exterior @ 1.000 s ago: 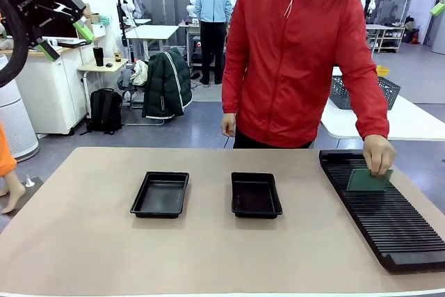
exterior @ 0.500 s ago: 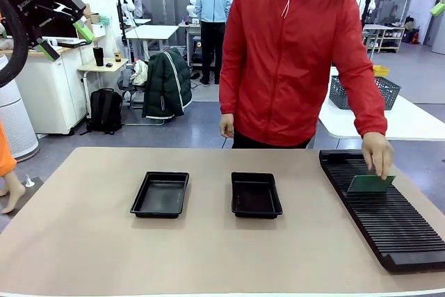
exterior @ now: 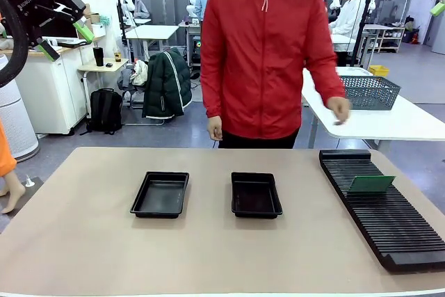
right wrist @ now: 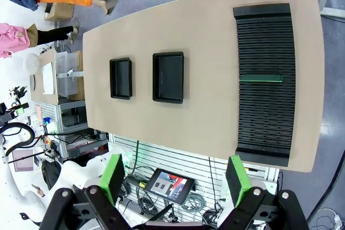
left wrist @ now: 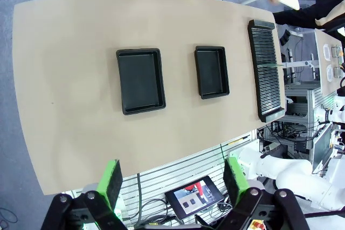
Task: Inspect and transfer BCBs to ESD trays.
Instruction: Pick up the Blank PCB from the PCB Rack and place it in the left ESD tray.
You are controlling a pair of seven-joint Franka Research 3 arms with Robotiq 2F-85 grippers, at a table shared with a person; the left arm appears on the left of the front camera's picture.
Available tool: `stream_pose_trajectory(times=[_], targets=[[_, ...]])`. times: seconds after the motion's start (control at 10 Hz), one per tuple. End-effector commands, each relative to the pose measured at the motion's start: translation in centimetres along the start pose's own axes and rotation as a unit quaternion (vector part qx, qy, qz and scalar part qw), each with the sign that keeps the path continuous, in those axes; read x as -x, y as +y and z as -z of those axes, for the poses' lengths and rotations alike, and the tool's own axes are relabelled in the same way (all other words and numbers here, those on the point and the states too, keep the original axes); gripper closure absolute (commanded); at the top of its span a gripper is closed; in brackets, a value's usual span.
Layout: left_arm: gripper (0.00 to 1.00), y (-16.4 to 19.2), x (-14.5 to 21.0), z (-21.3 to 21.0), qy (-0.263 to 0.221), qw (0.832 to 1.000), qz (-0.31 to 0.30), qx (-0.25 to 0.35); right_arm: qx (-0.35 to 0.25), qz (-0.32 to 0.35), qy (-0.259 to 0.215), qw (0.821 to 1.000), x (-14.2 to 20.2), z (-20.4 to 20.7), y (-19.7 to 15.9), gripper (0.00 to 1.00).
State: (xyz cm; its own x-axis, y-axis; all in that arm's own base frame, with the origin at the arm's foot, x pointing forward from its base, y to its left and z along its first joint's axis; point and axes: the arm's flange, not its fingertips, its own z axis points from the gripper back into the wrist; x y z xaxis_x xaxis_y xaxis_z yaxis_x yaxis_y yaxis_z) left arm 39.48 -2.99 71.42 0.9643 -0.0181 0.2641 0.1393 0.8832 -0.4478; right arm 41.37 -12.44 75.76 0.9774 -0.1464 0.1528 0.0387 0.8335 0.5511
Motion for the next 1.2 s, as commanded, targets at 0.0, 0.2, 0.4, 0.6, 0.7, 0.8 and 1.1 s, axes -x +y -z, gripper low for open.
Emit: stream_pose_trajectory(times=[0.0, 0.2, 0.4, 0.6, 0.7, 0.8, 1.1], targets=[[0.0, 0.0, 0.0, 0.0, 0.0, 1.0, 0.0, 0.0, -0.007, 0.0, 0.0, 1.0, 0.1, 0.0, 0.0, 0.0], [0.0, 0.0, 0.0, 0.0, 0.0, 1.0, 0.0, 0.0, -0.007, 0.0, 0.0, 1.0, 0.1, 0.0, 0.0, 0.0], [0.0, 0.0, 0.0, 0.0, 0.0, 1.0, 0.0, 0.0, 0.0, 0.0, 0.0, 1.0, 0.0, 0.0, 0.0, 0.0], [0.0, 0.0, 0.0, 0.0, 0.0, 1.0, 0.0, 0.0, 0.016, -0.077, -0.004, 0.997, -0.5, 1.9, 0.4, 0.0], [0.0, 0.0, 0.0, 0.0, 0.0, 1.0, 0.0, 0.0, 0.026, -0.12, -0.003, 0.992, -0.5, 3.0, 0.4, 0.0], [0.0, 0.0, 0.0, 0.0, 0.0, 1.0, 0.0, 0.0, 0.032, -0.166, 0.005, 0.986, -0.7, 4.3, 0.3, 0.0], [0.0, 0.0, 0.0, 0.0, 0.0, 1.0, 0.0, 0.0, 0.038, -0.322, 0.041, 0.945, -0.9, 8.3, -0.4, 0.0]])
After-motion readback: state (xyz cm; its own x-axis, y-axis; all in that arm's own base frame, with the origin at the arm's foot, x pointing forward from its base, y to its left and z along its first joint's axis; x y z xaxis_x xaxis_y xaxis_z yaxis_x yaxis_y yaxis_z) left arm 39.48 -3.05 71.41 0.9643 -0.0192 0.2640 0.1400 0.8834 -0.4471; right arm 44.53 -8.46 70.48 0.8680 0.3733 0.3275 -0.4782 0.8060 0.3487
